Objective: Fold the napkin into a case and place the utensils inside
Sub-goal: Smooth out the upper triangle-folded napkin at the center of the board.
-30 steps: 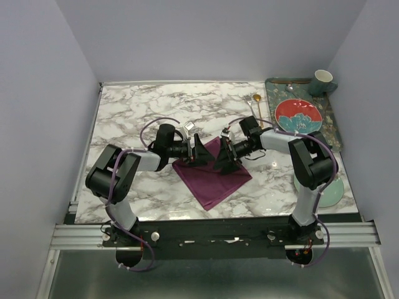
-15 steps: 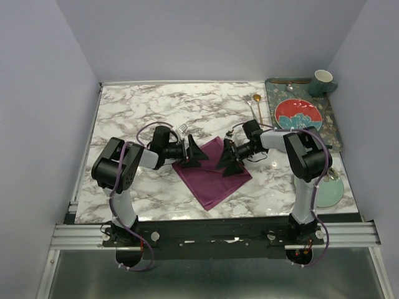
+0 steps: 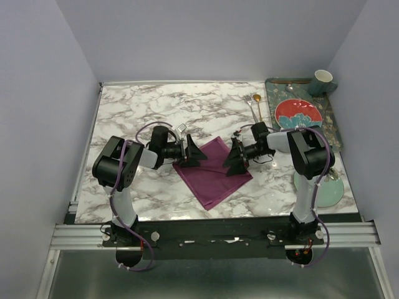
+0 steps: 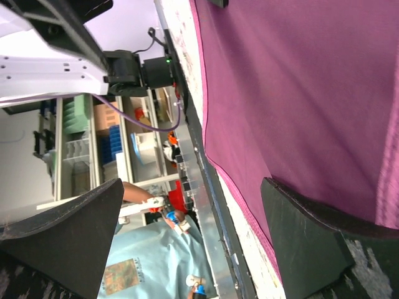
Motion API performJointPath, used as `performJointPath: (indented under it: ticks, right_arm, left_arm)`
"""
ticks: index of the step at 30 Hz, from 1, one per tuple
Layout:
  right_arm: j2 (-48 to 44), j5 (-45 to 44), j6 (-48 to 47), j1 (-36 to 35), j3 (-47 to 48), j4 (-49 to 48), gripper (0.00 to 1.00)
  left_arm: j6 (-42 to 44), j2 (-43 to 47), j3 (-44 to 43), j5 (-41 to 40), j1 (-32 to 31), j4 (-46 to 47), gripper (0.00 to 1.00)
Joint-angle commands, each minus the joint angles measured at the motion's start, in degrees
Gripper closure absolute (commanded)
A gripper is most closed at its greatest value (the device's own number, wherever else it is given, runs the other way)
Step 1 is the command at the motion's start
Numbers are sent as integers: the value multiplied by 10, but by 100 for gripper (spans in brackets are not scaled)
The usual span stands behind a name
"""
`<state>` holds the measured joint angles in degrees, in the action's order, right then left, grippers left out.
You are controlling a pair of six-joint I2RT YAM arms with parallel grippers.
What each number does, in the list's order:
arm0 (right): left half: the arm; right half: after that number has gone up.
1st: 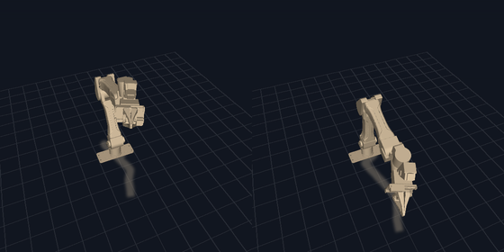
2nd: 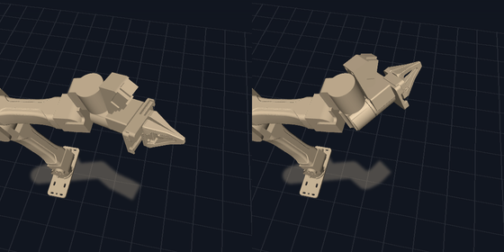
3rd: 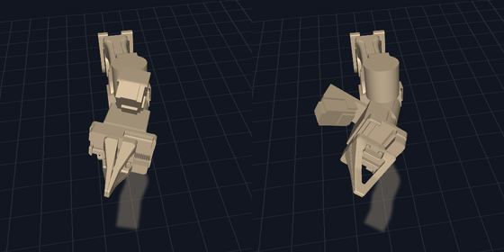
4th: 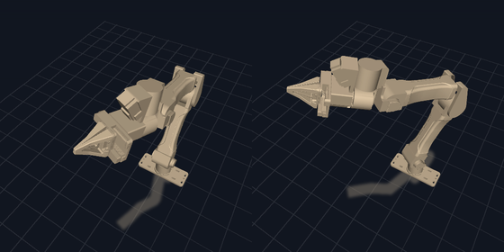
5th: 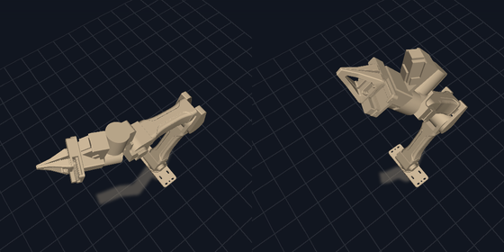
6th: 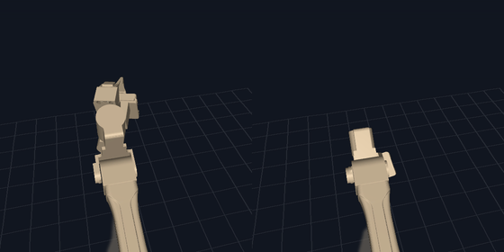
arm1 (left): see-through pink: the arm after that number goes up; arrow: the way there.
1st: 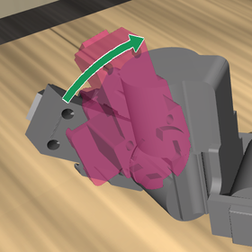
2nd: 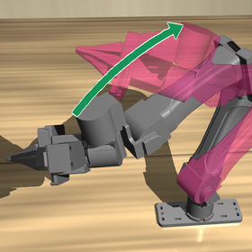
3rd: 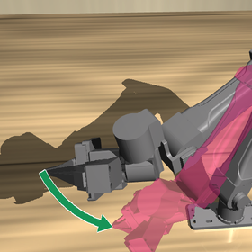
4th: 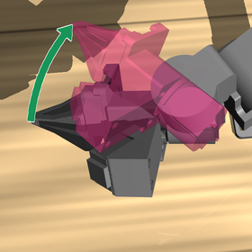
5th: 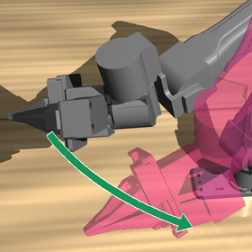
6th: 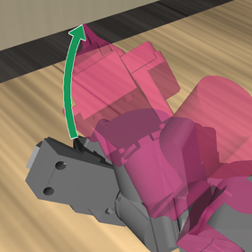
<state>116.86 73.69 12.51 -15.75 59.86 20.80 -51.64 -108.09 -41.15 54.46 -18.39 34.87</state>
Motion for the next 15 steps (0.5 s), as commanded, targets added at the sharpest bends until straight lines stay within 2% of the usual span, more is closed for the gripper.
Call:
performJointPath:
  ticks: [1, 15]
  right_arm:
    - [29, -42, -19, 22, -30, 28, 0]
    - [38, -75, -28, 24, -26, 46, 0]
  left_arm:
    - [44, -26, 7, -16, 25, -42, 1]
    - [77, -30, 23, -1, 64, -74, 1]
